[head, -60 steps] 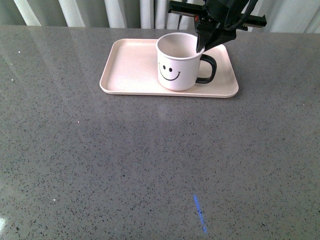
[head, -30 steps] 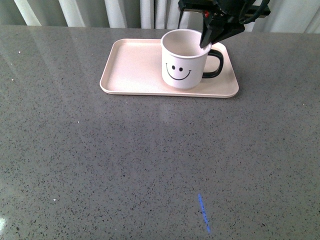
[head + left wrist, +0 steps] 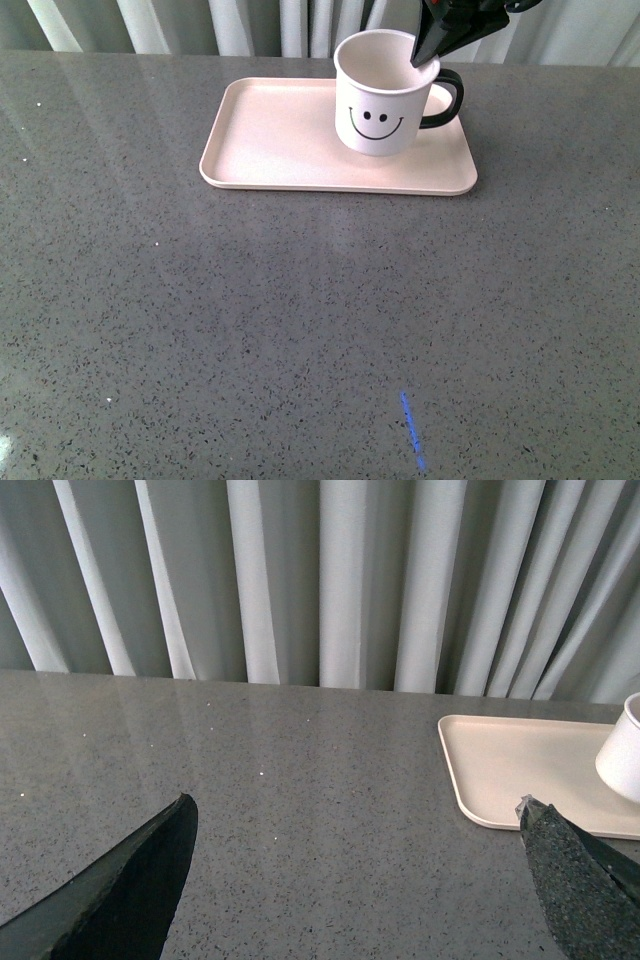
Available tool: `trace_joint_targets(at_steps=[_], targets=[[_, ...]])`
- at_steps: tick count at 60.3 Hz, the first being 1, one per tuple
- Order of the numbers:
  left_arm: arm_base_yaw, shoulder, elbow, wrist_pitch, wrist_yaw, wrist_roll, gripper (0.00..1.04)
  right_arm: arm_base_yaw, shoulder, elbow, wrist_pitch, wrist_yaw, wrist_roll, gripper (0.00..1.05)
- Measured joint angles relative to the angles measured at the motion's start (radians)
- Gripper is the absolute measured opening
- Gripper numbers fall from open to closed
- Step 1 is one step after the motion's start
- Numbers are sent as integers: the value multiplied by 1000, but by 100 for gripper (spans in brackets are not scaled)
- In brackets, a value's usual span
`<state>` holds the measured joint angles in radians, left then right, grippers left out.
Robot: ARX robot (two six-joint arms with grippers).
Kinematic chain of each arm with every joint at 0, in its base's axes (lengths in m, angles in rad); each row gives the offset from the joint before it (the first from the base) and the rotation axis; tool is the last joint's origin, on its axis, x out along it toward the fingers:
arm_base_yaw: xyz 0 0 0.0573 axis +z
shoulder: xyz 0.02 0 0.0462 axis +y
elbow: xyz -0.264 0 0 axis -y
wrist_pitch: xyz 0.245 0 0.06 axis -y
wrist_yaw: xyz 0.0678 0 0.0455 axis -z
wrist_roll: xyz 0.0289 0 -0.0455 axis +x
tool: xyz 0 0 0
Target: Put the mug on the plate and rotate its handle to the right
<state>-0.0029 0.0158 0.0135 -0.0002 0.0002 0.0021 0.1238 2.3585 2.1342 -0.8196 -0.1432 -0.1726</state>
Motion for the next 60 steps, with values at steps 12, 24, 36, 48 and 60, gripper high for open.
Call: trace_joint_targets(at_steps=[12, 24, 36, 48, 60], targets=[[0, 0, 0, 0, 0, 0, 96, 1, 39, 53, -10, 0, -5, 2], [0, 0, 0, 0, 0, 0, 96, 10, 83, 92, -38, -8, -5, 2], [0, 0, 0, 0, 0, 0, 96, 13, 156, 195, -87, -8, -9, 2], [0, 0, 0, 0, 0, 0, 96, 11, 239, 332, -150, -11, -16, 2], [0, 0, 0, 0, 0, 0, 96, 10, 291, 432, -202, -13, -27, 2]])
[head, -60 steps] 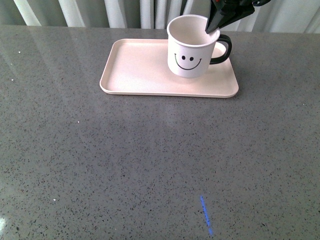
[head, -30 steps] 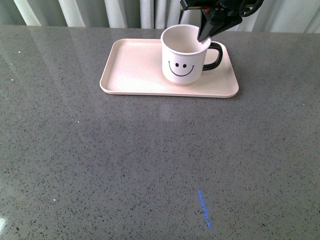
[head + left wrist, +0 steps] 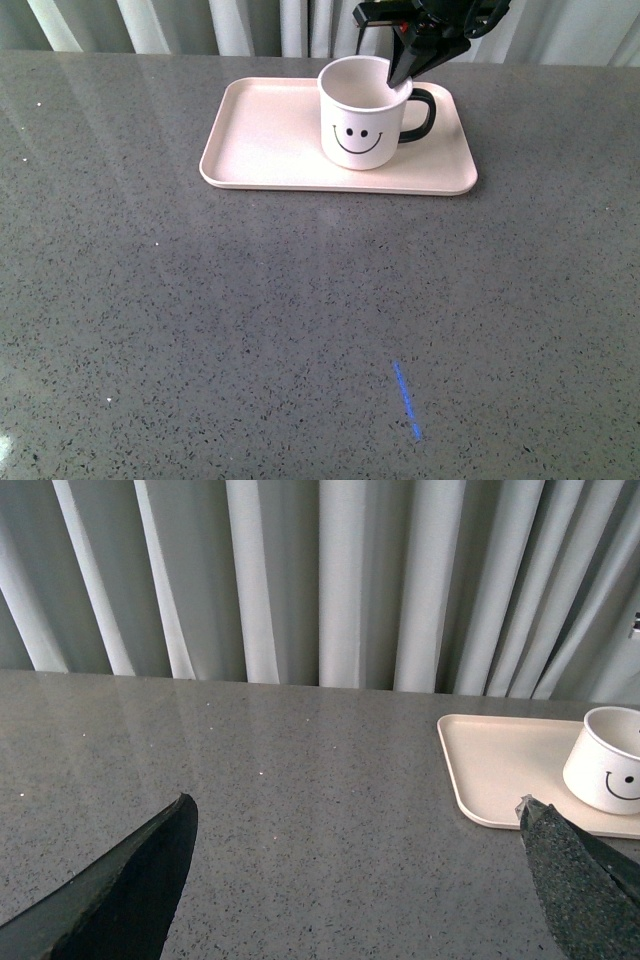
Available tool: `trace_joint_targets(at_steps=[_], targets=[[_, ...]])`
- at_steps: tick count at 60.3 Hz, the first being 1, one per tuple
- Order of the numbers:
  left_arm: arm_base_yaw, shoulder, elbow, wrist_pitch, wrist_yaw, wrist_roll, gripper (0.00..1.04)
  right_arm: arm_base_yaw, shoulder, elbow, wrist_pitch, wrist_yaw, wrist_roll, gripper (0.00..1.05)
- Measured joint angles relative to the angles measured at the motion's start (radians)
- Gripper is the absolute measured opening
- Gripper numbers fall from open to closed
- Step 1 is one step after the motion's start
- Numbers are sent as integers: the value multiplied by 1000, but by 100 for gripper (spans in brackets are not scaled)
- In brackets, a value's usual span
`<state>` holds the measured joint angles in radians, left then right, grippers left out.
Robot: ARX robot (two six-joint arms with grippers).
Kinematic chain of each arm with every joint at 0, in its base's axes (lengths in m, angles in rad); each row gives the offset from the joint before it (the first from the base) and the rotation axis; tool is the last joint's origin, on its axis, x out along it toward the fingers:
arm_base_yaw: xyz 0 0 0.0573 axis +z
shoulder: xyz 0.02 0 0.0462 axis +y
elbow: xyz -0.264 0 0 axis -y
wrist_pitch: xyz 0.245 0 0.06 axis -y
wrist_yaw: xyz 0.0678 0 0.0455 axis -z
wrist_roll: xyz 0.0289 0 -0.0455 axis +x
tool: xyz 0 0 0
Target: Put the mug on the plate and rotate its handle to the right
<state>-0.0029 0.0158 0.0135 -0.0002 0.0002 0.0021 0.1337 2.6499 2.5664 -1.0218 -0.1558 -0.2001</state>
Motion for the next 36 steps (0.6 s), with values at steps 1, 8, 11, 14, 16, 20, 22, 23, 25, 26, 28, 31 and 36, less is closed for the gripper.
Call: trace_joint_targets(at_steps=[1, 8, 11, 14, 16, 20, 22, 23, 25, 26, 28, 31, 36], targets=[[0, 0, 0, 0, 0, 0, 96, 0, 6, 13, -5, -2, -1, 2], [0, 0, 0, 0, 0, 0, 96, -3, 14, 18, -2, -3, -3, 2], [0, 0, 0, 0, 0, 0, 96, -3, 14, 12, 1, -6, -3, 2], [0, 0, 0, 0, 0, 0, 96, -3, 12, 6, 3, -6, -4, 2], [0, 0, 0, 0, 0, 0, 96, -3, 12, 5, 3, -6, -5, 2], [0, 0, 0, 0, 0, 0, 96, -3, 12, 2, 4, -6, -6, 2], [0, 0, 0, 0, 0, 0, 96, -3, 12, 2, 4, -6, -7, 2], [0, 0, 0, 0, 0, 0, 96, -3, 12, 2, 3, -6, -7, 2], [0, 0, 0, 0, 0, 0, 96, -3, 12, 2, 3, -6, -8, 2], [0, 0, 0, 0, 0, 0, 96, -3, 12, 2, 3, -6, -8, 2], [0, 0, 0, 0, 0, 0, 96, -3, 12, 2, 2, -6, -8, 2], [0, 0, 0, 0, 0, 0, 96, -3, 12, 3, -1, -6, -11, 2], [0, 0, 0, 0, 0, 0, 96, -3, 15, 13, -11, -6, -13, 2]])
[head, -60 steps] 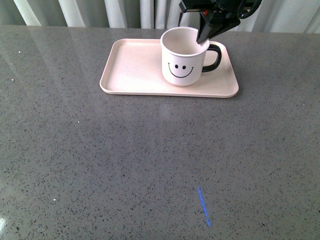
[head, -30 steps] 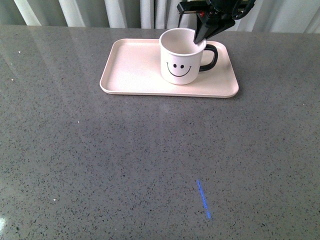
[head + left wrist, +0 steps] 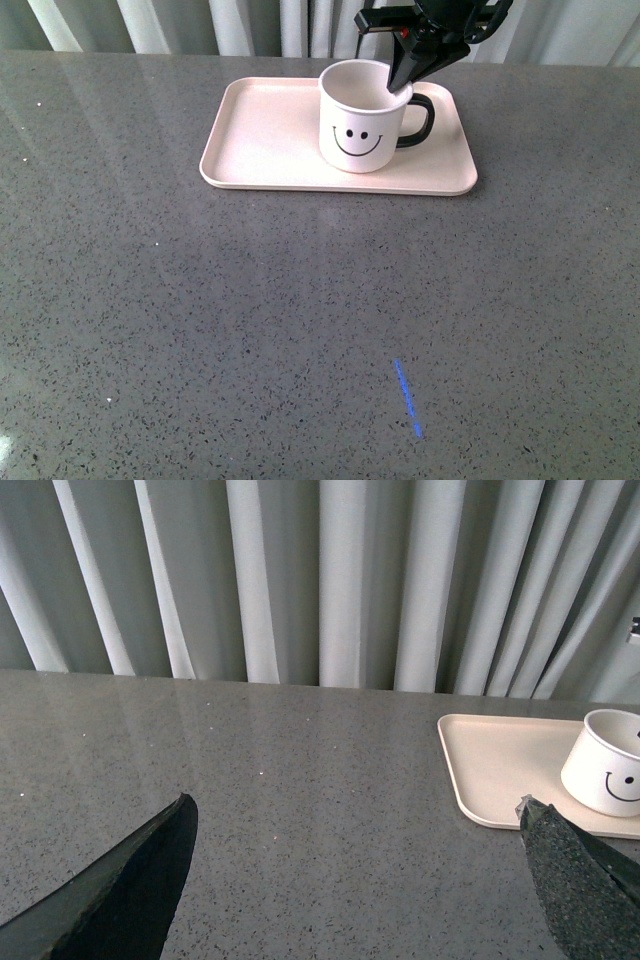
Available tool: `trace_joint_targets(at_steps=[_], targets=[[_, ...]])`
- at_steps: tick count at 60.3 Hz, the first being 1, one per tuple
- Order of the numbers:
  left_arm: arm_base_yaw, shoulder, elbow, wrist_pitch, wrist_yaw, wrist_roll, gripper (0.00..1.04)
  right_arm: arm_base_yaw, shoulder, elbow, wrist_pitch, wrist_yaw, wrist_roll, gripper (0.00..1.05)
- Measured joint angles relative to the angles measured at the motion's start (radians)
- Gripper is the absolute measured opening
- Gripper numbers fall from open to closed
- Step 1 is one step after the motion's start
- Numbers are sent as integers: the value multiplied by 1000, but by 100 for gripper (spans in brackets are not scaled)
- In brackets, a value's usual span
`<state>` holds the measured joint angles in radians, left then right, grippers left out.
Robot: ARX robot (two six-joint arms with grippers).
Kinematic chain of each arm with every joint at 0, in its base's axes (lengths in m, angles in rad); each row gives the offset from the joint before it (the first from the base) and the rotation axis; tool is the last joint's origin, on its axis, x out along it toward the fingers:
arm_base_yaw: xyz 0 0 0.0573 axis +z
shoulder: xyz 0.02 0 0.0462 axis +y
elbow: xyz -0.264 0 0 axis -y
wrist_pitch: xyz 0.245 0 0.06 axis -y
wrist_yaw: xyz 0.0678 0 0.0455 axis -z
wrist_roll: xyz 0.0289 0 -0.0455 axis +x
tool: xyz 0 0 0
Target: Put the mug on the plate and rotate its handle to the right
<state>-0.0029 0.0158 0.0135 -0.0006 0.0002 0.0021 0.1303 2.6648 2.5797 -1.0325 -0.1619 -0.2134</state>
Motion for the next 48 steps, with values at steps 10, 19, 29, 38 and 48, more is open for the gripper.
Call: trace_joint_targets(at_steps=[10, 19, 29, 38, 48], targets=[[0, 0, 0, 0, 0, 0, 96, -2, 58, 121, -70, -8, -8, 26], [0, 0, 0, 0, 0, 0, 96, -5, 138, 256, -142, -28, -8, 53], [0, 0, 0, 0, 0, 0, 96, -6, 143, 296, -137, -32, -9, 77], [0, 0, 0, 0, 0, 0, 96, -16, 1, 97, 65, -62, -20, 95], [0, 0, 0, 0, 0, 0, 96, -26, -272, -286, 351, -108, -49, 96]])
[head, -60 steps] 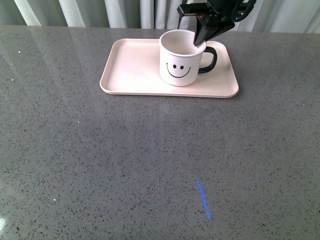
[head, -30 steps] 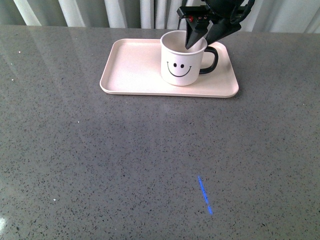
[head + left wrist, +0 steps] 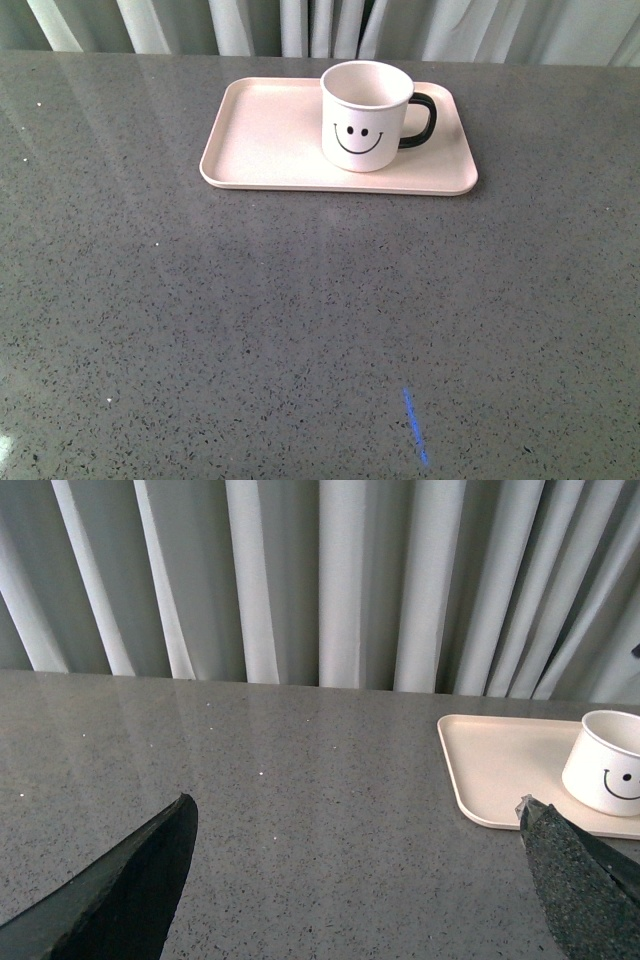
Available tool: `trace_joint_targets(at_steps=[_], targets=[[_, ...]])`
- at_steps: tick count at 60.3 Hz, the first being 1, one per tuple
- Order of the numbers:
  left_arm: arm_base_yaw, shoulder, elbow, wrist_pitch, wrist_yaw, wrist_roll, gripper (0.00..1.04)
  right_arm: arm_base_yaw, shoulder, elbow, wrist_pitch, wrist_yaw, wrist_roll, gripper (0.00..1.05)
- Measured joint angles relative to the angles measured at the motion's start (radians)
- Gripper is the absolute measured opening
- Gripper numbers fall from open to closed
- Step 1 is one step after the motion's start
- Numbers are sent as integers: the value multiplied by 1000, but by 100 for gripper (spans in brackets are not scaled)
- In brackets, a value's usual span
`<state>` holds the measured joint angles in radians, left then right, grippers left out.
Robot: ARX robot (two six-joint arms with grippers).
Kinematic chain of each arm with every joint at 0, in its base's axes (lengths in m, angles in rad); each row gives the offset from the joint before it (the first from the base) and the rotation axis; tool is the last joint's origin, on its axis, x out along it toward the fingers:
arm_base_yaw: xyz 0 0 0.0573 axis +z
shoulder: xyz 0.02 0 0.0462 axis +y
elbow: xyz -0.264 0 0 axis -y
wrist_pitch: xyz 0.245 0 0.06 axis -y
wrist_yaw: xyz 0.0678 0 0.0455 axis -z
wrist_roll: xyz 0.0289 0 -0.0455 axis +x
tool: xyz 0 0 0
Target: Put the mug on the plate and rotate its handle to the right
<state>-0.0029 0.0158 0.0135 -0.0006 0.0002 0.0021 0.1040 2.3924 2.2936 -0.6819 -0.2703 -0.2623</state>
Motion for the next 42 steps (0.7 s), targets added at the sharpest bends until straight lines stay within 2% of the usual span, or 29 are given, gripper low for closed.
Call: trace_joint_targets(at_steps=[4, 12, 14, 15, 16, 20, 21, 22, 25, 28, 33, 42], targets=[[0, 0, 0, 0, 0, 0, 96, 0, -131, -179, 131, -36, 0, 96], [0, 0, 0, 0, 0, 0, 96, 0, -177, -231, 144, -42, 0, 96], [0, 0, 0, 0, 0, 0, 96, 2, -187, -259, 191, -6, 14, 94], [0, 0, 0, 0, 0, 0, 96, 5, -204, -319, 295, 39, 37, 91], [0, 0, 0, 0, 0, 0, 96, 9, -233, -417, 460, 172, 83, 86], [0, 0, 0, 0, 0, 0, 96, 11, -301, -646, 789, 314, 156, 76], [0, 0, 0, 0, 0, 0, 96, 11, -313, -684, 844, 331, 166, 74], [0, 0, 0, 0, 0, 0, 96, 8, -351, -797, 1004, 359, 184, 69], [0, 0, 0, 0, 0, 0, 96, -2, -450, -1022, 1282, 360, 220, 56], [0, 0, 0, 0, 0, 0, 96, -13, -554, -1201, 1452, 358, 235, 44], [0, 0, 0, 0, 0, 0, 96, -26, -651, -1358, 1550, 354, 245, 30], [0, 0, 0, 0, 0, 0, 96, -38, -748, -1580, 1624, 336, 248, 5]])
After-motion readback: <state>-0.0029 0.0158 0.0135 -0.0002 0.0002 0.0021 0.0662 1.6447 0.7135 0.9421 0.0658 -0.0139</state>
